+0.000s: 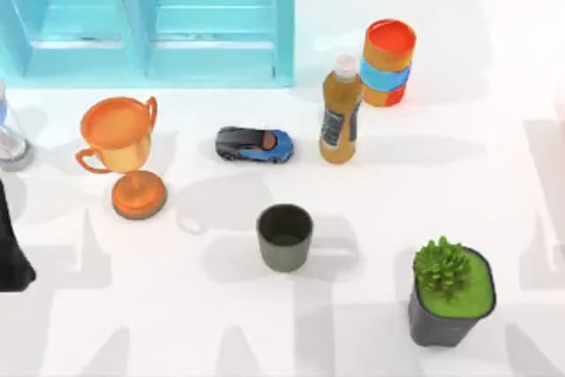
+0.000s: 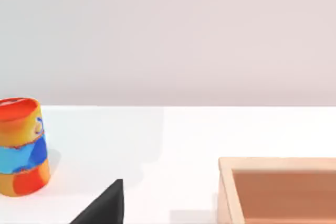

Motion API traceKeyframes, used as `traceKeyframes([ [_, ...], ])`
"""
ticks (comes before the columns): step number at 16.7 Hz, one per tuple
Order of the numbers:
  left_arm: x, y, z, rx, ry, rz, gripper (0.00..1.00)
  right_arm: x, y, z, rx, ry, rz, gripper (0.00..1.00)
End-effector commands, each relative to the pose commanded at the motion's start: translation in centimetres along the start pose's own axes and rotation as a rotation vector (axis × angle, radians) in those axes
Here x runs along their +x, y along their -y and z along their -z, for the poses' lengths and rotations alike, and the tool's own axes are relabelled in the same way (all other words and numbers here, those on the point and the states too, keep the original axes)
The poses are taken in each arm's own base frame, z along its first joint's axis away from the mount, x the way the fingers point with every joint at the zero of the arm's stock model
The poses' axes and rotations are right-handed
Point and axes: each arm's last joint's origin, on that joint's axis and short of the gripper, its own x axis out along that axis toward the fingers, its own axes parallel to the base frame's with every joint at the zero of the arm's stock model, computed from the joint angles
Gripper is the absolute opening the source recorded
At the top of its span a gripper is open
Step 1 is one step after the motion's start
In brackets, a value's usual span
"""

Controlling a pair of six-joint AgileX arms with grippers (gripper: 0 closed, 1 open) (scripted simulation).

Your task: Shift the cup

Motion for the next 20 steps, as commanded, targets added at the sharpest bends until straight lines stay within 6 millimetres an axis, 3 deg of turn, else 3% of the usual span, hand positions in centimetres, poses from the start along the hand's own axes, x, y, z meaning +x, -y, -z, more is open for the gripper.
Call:
traceKeyframes([
  [5, 0.0, 0.2, -0.9, -0.018, -0.038, 0.021, 1.00, 0.0, 0.0, 0.0, 0.000, 0.000, 0.000, 1.00],
  [11, 1.3, 1.7, -6.4, -0.110, -0.276, 0.131, 1.00, 0.0, 0.0, 0.0, 0.000, 0.000, 0.000, 1.00],
  [16, 5.5, 5.0, -12.3, -0.182, -0.603, 0.221, 1.00, 0.0, 0.0, 0.0, 0.000, 0.000, 0.000, 1.00],
  [20, 10.7, 10.0, -15.1, -0.194, -0.903, 0.243, 1.00, 0.0, 0.0, 0.0, 0.000, 0.000, 0.000, 1.00],
])
